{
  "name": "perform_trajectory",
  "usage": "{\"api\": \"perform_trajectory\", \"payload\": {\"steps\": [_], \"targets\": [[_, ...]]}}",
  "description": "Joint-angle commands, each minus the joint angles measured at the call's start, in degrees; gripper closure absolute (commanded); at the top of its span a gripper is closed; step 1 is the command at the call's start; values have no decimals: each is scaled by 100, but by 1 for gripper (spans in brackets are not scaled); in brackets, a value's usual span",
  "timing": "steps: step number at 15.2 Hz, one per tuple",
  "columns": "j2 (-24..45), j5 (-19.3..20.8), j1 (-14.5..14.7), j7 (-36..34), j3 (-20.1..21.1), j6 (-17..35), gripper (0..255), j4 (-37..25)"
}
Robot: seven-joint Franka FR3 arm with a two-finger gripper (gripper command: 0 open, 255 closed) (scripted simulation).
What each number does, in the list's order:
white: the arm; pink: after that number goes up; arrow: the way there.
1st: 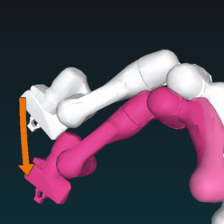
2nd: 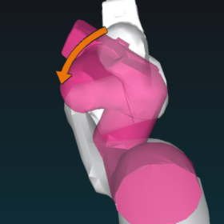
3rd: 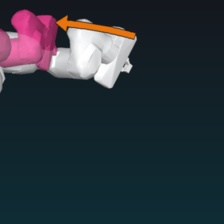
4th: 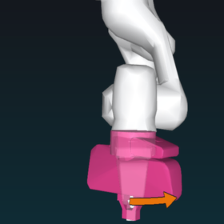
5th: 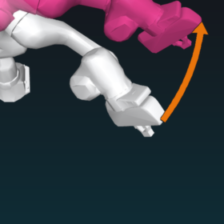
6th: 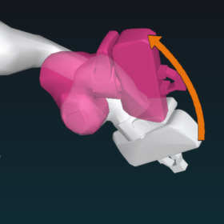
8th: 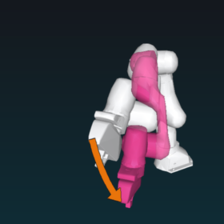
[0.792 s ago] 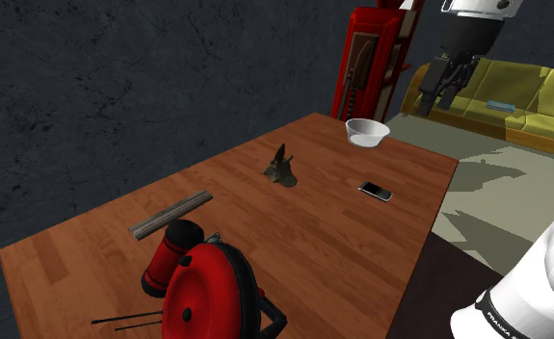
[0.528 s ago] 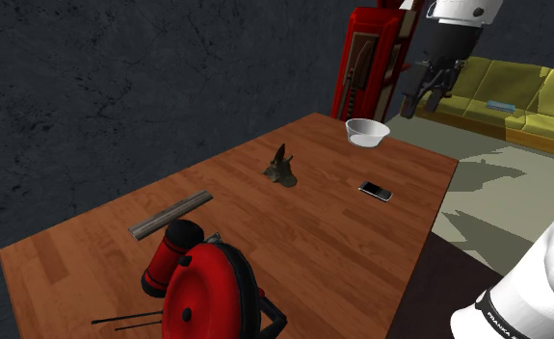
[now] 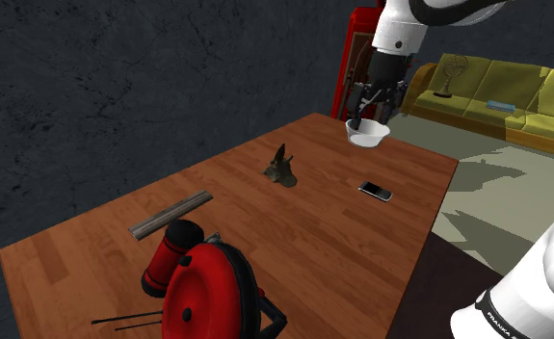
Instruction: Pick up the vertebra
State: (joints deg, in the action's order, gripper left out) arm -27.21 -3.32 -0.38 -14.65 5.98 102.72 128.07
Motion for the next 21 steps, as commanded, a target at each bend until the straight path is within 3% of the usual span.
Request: {"api": "perform_trajectory", "payload": {"steps": [1,11,21], "targets": [[398,17,-41,-229,88,283,0,-115],[2559,368,-165,-1411,368,1181,0,-1329],[4843,828,-50,-2429,248,1353,0,-3357]]}}
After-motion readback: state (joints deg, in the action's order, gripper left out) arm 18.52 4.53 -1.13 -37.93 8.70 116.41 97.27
